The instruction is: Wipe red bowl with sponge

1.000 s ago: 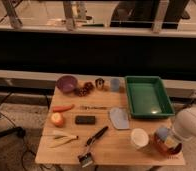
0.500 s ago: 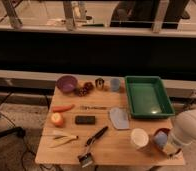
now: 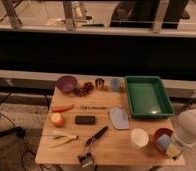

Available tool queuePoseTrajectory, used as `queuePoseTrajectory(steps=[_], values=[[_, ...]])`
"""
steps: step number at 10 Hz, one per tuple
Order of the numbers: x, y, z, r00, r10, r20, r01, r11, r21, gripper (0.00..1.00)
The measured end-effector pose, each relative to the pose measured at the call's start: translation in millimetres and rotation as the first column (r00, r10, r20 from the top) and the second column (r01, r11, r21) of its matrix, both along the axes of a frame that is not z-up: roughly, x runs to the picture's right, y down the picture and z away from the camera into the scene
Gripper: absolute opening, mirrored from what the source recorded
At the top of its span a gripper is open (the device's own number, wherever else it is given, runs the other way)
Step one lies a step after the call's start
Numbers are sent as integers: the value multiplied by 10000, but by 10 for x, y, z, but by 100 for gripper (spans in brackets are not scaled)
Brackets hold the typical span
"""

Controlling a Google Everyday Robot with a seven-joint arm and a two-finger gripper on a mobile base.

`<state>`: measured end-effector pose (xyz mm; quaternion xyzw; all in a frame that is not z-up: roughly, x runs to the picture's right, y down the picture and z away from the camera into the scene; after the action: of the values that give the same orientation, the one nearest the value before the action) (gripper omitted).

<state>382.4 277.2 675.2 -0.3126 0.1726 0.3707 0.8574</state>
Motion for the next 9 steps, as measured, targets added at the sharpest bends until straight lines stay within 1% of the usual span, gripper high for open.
queuePoseTrajectory(steps=[1, 3, 5, 7, 9], values=[[124, -11, -12, 9993, 124, -352, -125, 9999, -34, 1], [244, -33, -15, 9971, 226, -726, -230, 9997, -43, 1], [340, -97, 28, 9944, 113, -1048, -107, 9999, 62, 1], [331, -198, 128, 9942, -149, -1069, 195, 9989, 422, 1], [329, -304, 238, 9941, -336, -1028, 421, 9958, 815, 1]])
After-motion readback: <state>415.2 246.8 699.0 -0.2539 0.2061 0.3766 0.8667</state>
